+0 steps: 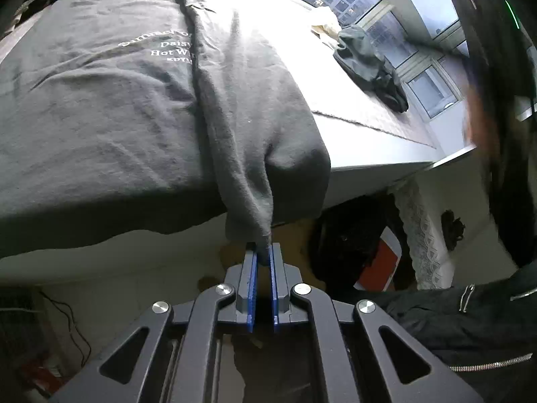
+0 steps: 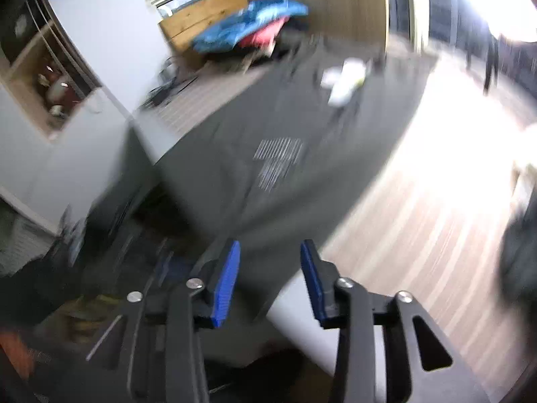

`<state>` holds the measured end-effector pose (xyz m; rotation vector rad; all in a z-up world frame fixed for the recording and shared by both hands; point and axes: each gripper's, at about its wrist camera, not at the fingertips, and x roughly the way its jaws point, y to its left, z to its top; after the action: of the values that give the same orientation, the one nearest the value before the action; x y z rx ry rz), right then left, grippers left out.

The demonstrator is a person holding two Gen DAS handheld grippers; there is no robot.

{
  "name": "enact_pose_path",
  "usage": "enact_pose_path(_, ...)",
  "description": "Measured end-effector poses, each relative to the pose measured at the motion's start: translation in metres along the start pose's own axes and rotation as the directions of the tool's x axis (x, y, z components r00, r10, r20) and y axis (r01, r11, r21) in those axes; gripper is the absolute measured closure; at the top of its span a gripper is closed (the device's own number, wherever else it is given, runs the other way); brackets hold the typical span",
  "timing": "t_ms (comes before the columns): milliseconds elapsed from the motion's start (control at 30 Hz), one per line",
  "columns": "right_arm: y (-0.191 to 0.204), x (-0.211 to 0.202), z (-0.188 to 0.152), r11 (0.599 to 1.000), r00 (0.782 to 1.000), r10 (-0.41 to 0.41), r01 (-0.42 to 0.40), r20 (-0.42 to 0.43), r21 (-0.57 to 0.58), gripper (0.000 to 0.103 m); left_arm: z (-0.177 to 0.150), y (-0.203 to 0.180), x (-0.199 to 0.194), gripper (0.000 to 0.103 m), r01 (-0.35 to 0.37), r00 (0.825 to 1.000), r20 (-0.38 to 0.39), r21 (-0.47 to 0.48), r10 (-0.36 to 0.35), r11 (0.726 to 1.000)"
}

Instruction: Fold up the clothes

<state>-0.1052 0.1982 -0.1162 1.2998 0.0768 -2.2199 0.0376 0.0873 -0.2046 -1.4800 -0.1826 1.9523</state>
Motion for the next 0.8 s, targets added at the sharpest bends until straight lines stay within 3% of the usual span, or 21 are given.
enact_pose_path(100,-0.017,0.043,0.087,0.995,0.995,-0.096,0.096,0.008,-0.023,0.063,0.004,-0.006,0.009,0.097,-0.021,1.0,0.014,-0.015,0.021,1.0)
enact_pose_path(200,-0.036,0.111,0.146,0.976,0.974,-0.216,0.215,-0.071,-0.023,0.063,0.01,-0.001,0.011,0.086,-0.049,0.998,0.023,-0.046,0.05,0.998)
enact_pose_path(333,-0.081,0.168,0.175,0.951,0.929,-0.296,0.308,-0.221,0.022,0.063,0.011,0.006,0.006,0.076,-0.059,0.997,0.043,-0.083,0.063,0.995)
enact_pose_path(500,-0.102,0.204,0.174,0.92,0.873,-0.36,0.391,-0.33,0.03,0.068,0.011,0.0,0.007,0.071,-0.039,0.998,0.056,-0.065,0.042,0.997)
enact_pose_path(567,-0.106,0.201,0.17,0.924,0.887,-0.343,0.377,-0.308,0.056,0.083,0.012,0.003,0.011,0.075,-0.037,0.998,0.051,-0.069,0.04,0.997)
enact_pose_path(633,-0.107,0.197,0.167,0.927,0.891,-0.341,0.372,-0.298,0.05,0.095,0.014,0.009,0.016,0.098,-0.02,0.999,0.041,-0.1,0.024,0.995)
enact_pose_path(800,-0.117,0.174,0.167,0.949,0.936,-0.253,0.289,-0.243,0.127,0.098,0.011,0.005,0.0,0.099,0.018,0.998,0.069,-0.083,-0.012,0.996)
